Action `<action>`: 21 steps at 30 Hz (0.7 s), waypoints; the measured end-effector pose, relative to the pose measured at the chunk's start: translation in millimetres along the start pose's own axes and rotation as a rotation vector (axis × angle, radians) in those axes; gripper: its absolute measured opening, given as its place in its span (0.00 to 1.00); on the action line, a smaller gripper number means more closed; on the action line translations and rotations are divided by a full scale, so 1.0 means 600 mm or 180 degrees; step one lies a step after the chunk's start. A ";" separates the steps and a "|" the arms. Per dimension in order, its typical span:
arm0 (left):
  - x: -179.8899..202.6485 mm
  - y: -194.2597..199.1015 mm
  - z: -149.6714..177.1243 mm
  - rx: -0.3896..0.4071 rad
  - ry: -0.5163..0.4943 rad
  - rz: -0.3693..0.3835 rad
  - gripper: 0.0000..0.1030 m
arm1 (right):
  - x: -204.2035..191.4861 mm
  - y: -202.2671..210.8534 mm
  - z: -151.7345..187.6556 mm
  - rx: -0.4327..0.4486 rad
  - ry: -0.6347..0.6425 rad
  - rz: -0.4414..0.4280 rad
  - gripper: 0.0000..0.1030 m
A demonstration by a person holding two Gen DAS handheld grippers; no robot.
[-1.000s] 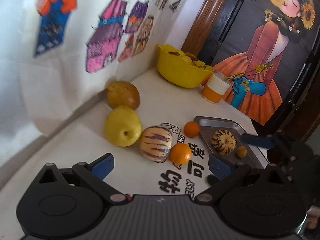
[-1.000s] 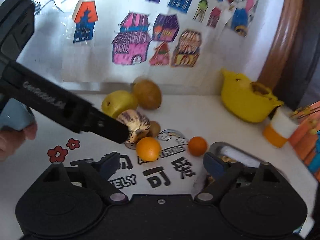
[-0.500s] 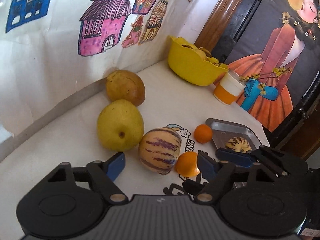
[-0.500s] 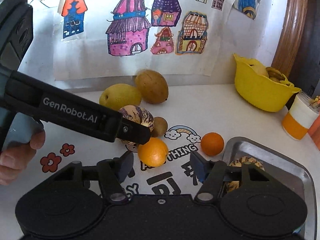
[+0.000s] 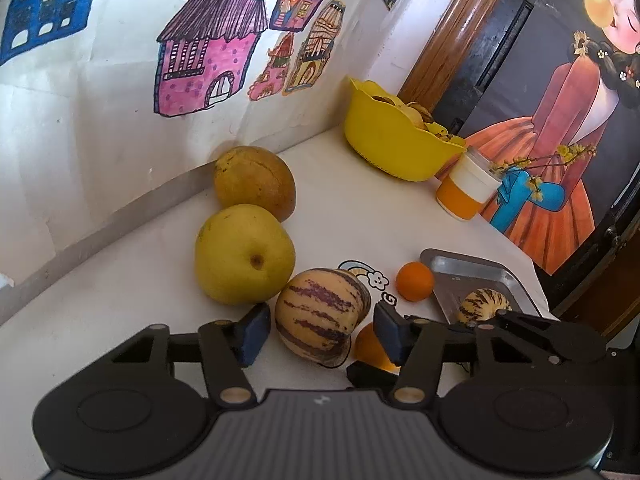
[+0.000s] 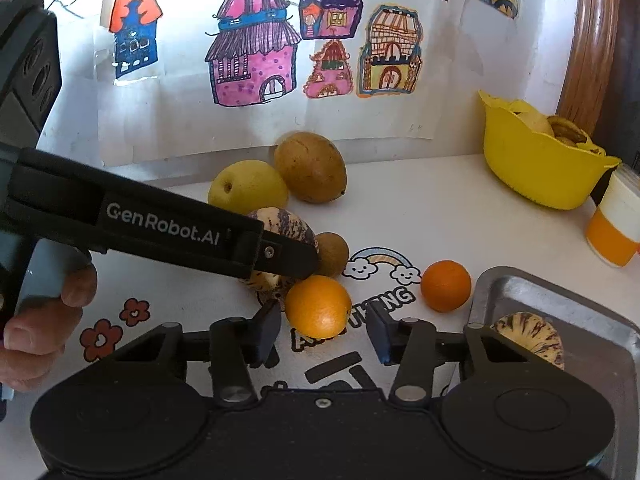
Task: Organize fruits
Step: 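Carry the pepino and orange onto the metal tray and open both tools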
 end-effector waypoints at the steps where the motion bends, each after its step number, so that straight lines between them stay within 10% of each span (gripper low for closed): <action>1: -0.001 -0.001 0.000 0.0003 0.0008 0.0003 0.58 | 0.000 0.000 0.000 0.0005 -0.0014 -0.0017 0.45; 21: -0.009 0.016 0.010 -0.0008 0.0071 0.0068 0.53 | -0.012 0.054 0.020 0.0039 -0.0204 -0.0046 0.37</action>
Point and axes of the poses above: each gripper's, at about its wrist camera, not at the fingertips, and y roughly against the way its jaws point, x to its right, z to its underside, the point moved 6 cm from there along -y, roughly the way its jaws point, and after that the axes turned 11 degrees about y, right-handed, at the moved point
